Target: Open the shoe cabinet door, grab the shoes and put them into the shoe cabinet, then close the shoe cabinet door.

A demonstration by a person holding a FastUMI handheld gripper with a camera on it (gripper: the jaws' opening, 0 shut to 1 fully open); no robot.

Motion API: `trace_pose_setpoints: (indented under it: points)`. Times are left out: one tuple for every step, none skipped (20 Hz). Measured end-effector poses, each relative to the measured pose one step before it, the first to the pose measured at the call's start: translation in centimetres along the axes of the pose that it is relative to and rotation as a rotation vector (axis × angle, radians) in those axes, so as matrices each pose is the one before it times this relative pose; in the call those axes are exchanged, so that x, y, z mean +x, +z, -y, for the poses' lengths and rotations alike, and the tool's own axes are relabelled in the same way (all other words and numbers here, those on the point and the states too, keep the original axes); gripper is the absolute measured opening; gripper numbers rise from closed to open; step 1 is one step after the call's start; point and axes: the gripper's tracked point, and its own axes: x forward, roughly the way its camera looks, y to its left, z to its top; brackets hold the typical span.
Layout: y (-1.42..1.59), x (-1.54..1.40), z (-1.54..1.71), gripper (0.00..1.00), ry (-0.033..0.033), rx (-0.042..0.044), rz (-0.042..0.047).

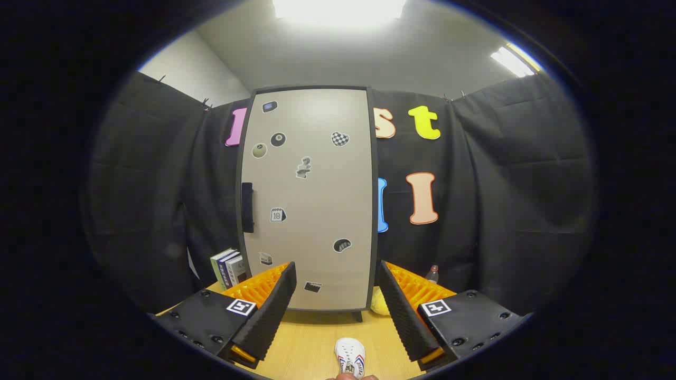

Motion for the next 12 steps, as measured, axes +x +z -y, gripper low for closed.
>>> trace_pose_setpoints:
  points:
    - [-0.230, 0.029, 0.316, 0.97, -0.00993, 0.00348, -0.00753]
    - [-0.001, -0.089, 0.383, 0.97, -0.01239, 0.00911, -0.00254]
    - [-0.126, -0.011, 0.182, 0.97, -0.00325, 0.00820, -0.00580]
    - [-0.059, -0.102, 0.092, 0.97, -0.00183, 0.00251, -0.00480]
    - [-0.085, 0.007, 0.315, 0.97, -0.00615, -0.00268, -0.00458]
    - [0.063, -0.064, 0.182, 0.97, -0.00354, -0.00524, -0.00224]
    - [0.051, -0.123, -0.049, 0.97, -0.00003, -0.00402, 0.00056]
    - [0.178, -0.043, -0.019, 0.97, 0.00116, -0.00208, 0.00109]
    - [0.132, -0.150, -0.126, 0.97, 0.00110, -0.00098, 0.00310]
    - [0.185, -0.071, -0.176, 0.97, 0.00384, 0.00026, 0.00278]
    - [0.008, -0.009, -0.253, 0.97, 0.00649, -0.00001, 0.00095]
    - [0.115, -0.049, -0.219, 0.97, 0.00405, -0.00212, -0.00099]
